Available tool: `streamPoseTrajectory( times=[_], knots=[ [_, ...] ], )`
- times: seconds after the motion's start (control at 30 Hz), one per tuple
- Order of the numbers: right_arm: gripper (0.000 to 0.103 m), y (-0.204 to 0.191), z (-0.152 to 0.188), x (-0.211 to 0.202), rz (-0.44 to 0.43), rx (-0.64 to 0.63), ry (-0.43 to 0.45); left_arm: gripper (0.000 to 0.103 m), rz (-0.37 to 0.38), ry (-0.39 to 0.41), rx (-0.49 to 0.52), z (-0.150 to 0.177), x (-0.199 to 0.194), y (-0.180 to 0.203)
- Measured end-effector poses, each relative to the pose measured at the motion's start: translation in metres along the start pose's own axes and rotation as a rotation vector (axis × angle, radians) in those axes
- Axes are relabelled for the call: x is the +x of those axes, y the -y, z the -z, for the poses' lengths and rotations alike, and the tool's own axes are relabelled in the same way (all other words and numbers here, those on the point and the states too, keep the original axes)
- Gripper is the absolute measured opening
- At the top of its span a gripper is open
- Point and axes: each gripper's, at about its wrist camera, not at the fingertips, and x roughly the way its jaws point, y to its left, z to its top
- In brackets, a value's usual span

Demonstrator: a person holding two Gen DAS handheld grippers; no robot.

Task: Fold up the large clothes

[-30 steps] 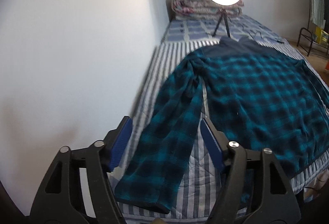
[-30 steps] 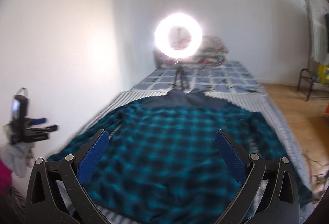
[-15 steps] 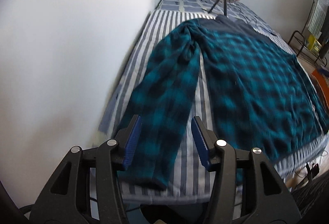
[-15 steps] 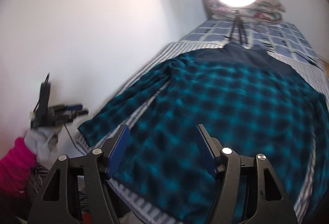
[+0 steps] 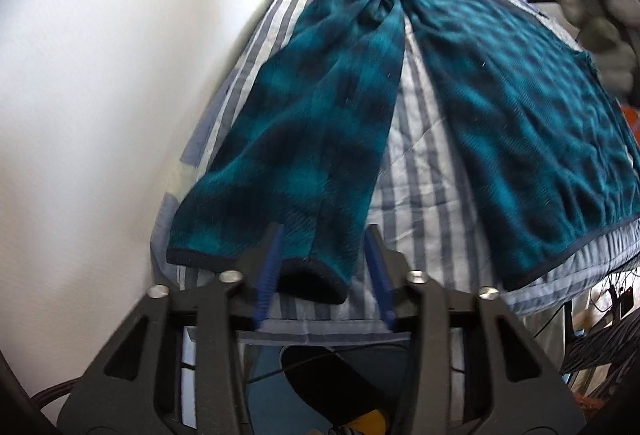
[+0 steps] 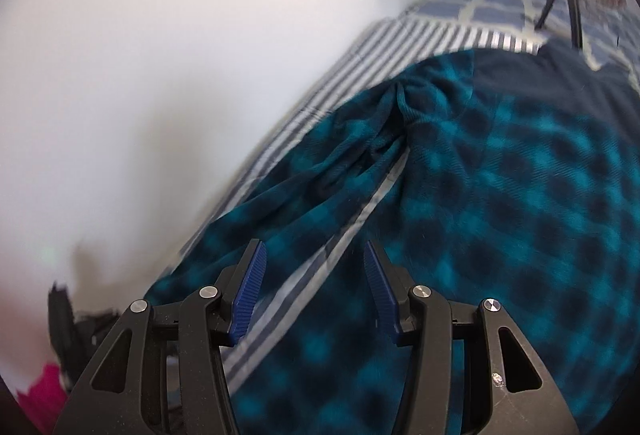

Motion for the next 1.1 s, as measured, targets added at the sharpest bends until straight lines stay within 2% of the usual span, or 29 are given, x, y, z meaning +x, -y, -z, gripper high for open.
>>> streamPoseTrajectory(
  times=[0.1, 0.2, 0.27, 0.37, 0.47, 0.63, 0.7, 0.73, 0.77, 0.83, 0.93, 1.03, 1.1],
  knots=[
    [0.050, 0.011, -0.012, 0.031, 0.002, 0.057, -0.043, 0.035, 0.015, -0.023, 0.006, 0.002, 0.010, -0.001],
    [0.050, 0.012, -0.019, 0.056, 0.012, 0.062, -0.069, 0.033, 0.005, -0.029, 0.023, 0.003, 0.016, 0.000],
    [0.050, 0.009, -0.023, 0.069, 0.017, 0.053, -0.085, 0.016, -0.009, -0.033, 0.024, 0.000, 0.019, 0.000],
    [0.050, 0.011, -0.031, 0.080, 0.038, 0.049, -0.085, 0.011, 0.005, -0.031, 0.005, 0.000, 0.021, -0.006],
    [0.050, 0.016, -0.042, 0.084, 0.056, 0.065, -0.072, 0.007, 0.009, -0.023, -0.005, 0.000, 0.021, -0.009],
    [0.050, 0.019, -0.056, 0.099, 0.106, 0.073, -0.091, 0.006, 0.035, 0.016, -0.017, -0.004, 0.011, -0.008],
    [0.042, 0.014, -0.057, 0.108, 0.126, 0.055, -0.109, 0.006, 0.045, 0.033, -0.029, -0.005, 0.005, -0.010],
    [0.034, 0.012, -0.057, 0.112, 0.141, 0.044, -0.121, 0.006, 0.044, 0.039, -0.033, -0.005, 0.003, -0.010],
    [0.021, 0.009, -0.057, 0.115, 0.158, 0.032, -0.130, 0.006, 0.048, 0.045, -0.037, -0.005, 0.000, -0.011],
    [0.005, 0.007, -0.056, 0.117, 0.189, 0.017, -0.141, 0.006, 0.054, 0.058, -0.045, -0.003, -0.006, -0.013],
    [0.002, 0.009, -0.054, 0.111, 0.187, 0.019, -0.124, 0.006, 0.077, 0.078, -0.057, -0.001, -0.016, -0.014],
    [0.001, 0.019, -0.054, 0.096, 0.110, 0.056, -0.098, 0.005, 0.131, 0.121, -0.068, -0.002, -0.030, -0.014],
    [0.001, 0.029, -0.053, 0.092, 0.134, 0.046, -0.113, 0.005, 0.168, 0.140, -0.061, -0.002, -0.037, -0.008]
  ],
)
